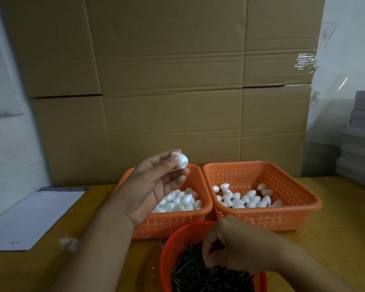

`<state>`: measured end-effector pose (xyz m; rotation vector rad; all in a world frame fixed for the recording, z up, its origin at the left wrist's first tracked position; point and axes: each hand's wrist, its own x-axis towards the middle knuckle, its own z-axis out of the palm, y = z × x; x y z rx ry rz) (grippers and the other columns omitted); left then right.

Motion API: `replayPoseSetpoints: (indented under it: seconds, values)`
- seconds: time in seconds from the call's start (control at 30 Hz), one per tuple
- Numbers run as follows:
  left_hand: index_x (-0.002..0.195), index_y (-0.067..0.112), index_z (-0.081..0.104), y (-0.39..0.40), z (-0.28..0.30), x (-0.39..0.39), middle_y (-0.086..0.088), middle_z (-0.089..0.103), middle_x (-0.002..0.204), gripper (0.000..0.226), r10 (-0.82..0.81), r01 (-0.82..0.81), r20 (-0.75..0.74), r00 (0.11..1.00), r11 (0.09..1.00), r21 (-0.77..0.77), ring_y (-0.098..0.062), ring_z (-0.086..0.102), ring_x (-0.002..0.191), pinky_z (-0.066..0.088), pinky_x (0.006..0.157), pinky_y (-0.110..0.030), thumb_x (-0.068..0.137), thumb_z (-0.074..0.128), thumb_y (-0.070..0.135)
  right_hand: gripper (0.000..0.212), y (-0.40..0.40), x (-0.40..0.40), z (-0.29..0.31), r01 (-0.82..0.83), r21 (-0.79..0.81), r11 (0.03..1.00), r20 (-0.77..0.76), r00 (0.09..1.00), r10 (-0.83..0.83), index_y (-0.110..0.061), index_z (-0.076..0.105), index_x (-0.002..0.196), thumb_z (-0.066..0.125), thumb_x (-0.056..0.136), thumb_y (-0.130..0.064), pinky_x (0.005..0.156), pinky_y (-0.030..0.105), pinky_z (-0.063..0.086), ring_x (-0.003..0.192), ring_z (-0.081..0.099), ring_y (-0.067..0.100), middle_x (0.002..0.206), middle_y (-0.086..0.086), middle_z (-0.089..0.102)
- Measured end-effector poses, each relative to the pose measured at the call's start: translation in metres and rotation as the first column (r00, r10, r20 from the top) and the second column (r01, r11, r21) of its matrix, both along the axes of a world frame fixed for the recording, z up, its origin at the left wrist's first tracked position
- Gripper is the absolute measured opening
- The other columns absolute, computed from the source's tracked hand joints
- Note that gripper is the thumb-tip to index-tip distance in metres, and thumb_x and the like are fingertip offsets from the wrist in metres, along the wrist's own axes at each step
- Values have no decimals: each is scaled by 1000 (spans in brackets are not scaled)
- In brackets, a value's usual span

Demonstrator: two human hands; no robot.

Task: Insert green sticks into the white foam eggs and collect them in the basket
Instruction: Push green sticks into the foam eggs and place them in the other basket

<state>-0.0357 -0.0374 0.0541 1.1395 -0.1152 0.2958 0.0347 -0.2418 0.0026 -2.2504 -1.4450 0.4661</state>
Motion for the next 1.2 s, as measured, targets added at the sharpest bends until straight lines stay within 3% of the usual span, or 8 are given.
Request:
replayPoseSetpoints:
  seconds: [0.1, 0.2, 0.43, 0.6, 0.77, 0.93, 1.03, 1.2]
  values:
    - [99, 15, 81, 0, 0, -1, -12, 75, 98, 26, -11, 11, -2, 1000, 1000, -8, -18, 74, 89, 59, 72, -23, 73, 82, 21, 12, 1, -1, 2, 85, 38, 996, -206, 976, -75, -19, 74, 92, 67, 93, -9, 76, 26, 61, 80, 74, 14, 90, 5, 75]
    - [98, 15, 81, -1, 1, -1, -13, 75, 98, 25, -9, 8, -11, 1000, 1000, -12, -18, 74, 88, 59, 71, -23, 74, 82, 19, 18, -1, 0, 5, 126, 49, 991, -279, 954, -107, -17, 74, 96, 65, 92, -2, 75, 25, 61, 82, 75, 13, 91, 5, 75]
    - [102, 12, 80, 2, 0, -1, -14, 74, 98, 35, -20, 20, -6, 1000, 1000, -20, -19, 74, 88, 60, 71, -24, 68, 83, 22, 14, 3, -1, -4, 194, -84, 977, 136, 974, -182, -21, 75, 97, 63, 93, -17, 57, 11, 46, 54, 54, -13, 74, -15, 64]
    - [100, 14, 80, 2, 1, 0, -12, 75, 97, 36, -9, 9, 0, 1000, 1000, -15, -18, 74, 86, 59, 70, -23, 65, 84, 24, 11, 1, -1, -3, 194, -121, 973, 147, 973, -176, -19, 76, 95, 67, 93, -26, 58, 12, 42, 56, 54, -9, 68, -16, 62]
    - [100, 13, 80, 2, 1, 0, -12, 75, 98, 38, -8, 8, -3, 1000, 1000, -29, -18, 74, 87, 59, 69, -23, 63, 85, 23, 12, 0, -4, 0, 161, -178, 971, 145, 980, -136, -21, 77, 97, 70, 88, -18, 67, 12, 52, 67, 61, -6, 90, -8, 74]
    - [102, 12, 80, 3, 1, -1, -13, 75, 99, 39, -19, 19, 4, 1000, 999, -40, -18, 74, 88, 59, 70, -23, 64, 84, 22, 25, -1, -6, 1, 177, -254, 951, 170, 976, -136, -22, 74, 103, 61, 89, -6, 81, 28, 60, 89, 68, 11, 100, -7, 71]
    - [106, 8, 76, 3, 1, -1, -15, 74, 100, 44, -25, 25, 4, 1000, 998, -52, -19, 74, 89, 59, 70, -23, 64, 84, 20, 18, 1, -6, 0, 236, -164, 958, 240, 951, -194, -18, 73, 102, 63, 90, -10, 75, 28, 61, 81, 68, 9, 93, -7, 70]
    - [110, 8, 72, 2, 1, -2, -16, 75, 101, 48, -25, 26, 10, 1000, 999, -45, -21, 74, 92, 59, 71, -23, 65, 84, 20, 11, -5, -5, 14, 274, 62, 960, 244, 928, -281, -22, 75, 91, 67, 93, -30, 58, 12, 48, 66, 62, 3, 74, -8, 67]
